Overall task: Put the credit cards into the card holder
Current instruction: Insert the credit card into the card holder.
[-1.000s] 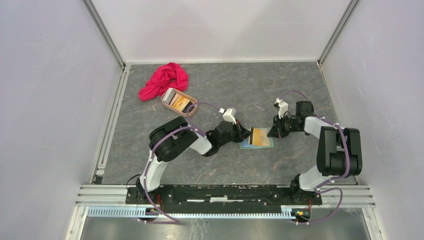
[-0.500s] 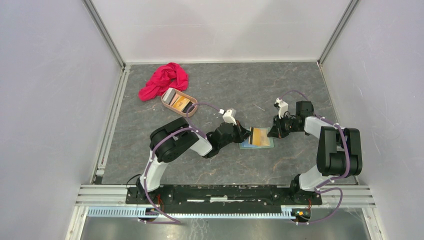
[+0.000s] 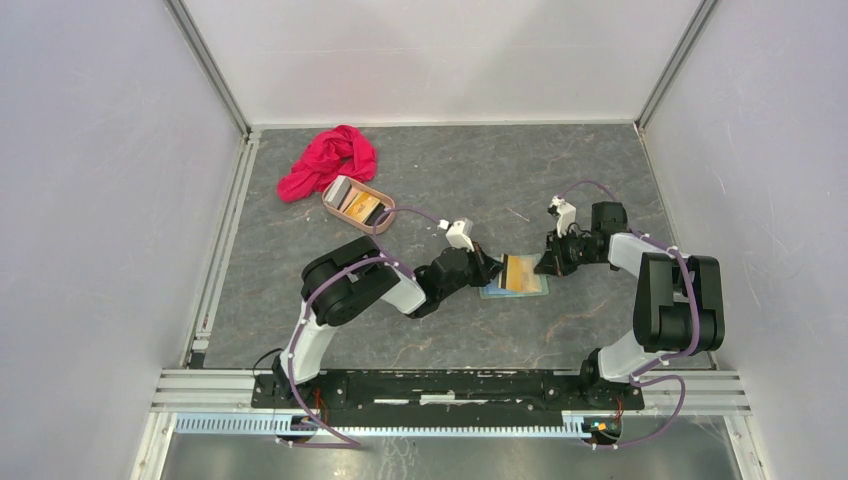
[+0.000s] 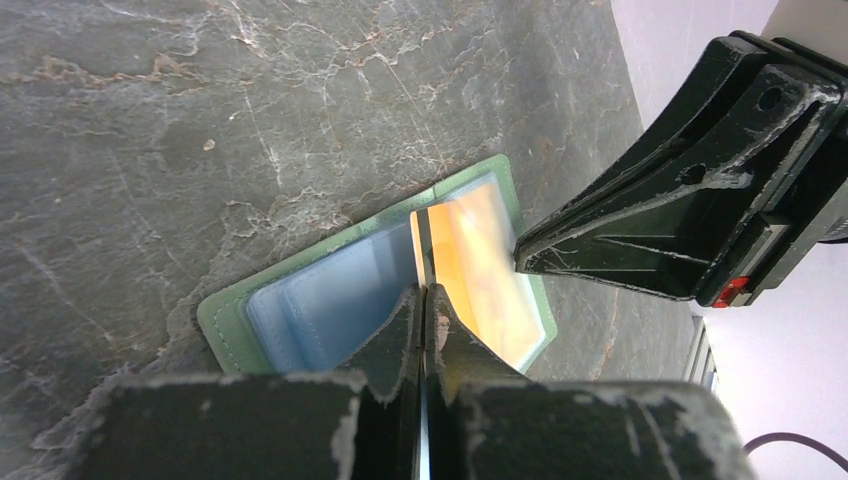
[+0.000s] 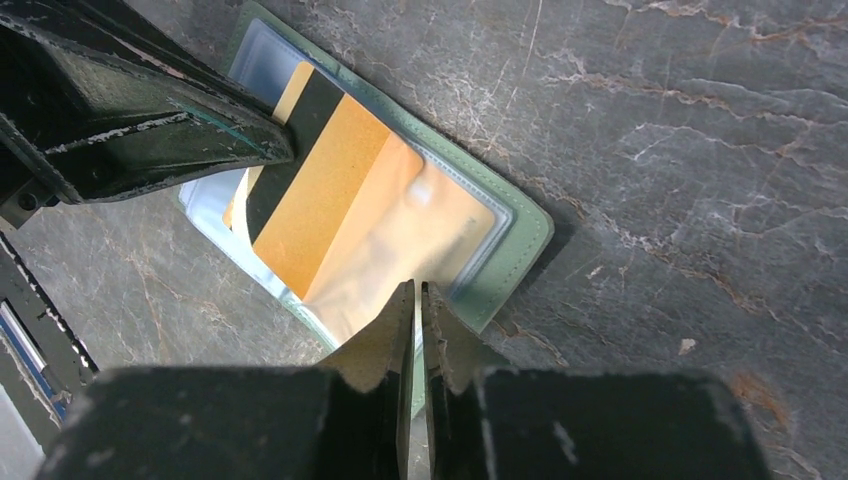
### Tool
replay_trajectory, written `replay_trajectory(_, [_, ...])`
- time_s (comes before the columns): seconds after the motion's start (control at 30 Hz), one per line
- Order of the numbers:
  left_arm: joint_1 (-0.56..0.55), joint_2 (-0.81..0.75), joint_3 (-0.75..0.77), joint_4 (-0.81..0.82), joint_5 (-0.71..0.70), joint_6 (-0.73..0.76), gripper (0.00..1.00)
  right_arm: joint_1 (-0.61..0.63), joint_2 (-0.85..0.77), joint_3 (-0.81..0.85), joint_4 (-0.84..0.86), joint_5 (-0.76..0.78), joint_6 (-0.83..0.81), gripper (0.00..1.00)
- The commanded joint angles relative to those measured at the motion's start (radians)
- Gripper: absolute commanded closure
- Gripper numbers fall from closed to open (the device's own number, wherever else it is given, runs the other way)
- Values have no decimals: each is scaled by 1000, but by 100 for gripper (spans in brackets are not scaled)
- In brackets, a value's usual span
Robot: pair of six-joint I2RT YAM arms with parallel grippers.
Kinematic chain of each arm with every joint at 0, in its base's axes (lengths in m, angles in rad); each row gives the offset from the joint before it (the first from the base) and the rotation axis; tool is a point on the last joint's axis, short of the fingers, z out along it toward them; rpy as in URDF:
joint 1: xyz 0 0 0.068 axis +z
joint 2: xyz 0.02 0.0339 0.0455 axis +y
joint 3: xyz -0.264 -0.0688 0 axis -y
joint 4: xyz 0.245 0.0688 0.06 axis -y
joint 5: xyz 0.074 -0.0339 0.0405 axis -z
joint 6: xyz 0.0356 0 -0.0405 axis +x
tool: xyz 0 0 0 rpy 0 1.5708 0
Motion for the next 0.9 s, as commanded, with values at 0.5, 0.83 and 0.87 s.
replay_trajectory(0.5, [-15,7,-24,-2,-6,-51,90,10,-107,-1,-1,-158,-92,73])
replay_trajectory(0.83, [-5,-15,2,-69,49,-67,74,84,-2,38,-64,-97,-121,85])
replay_trajectory(0.87, [-4,-15,3,-73,54,-70,74,86,8,40,-64,-79,-117,86])
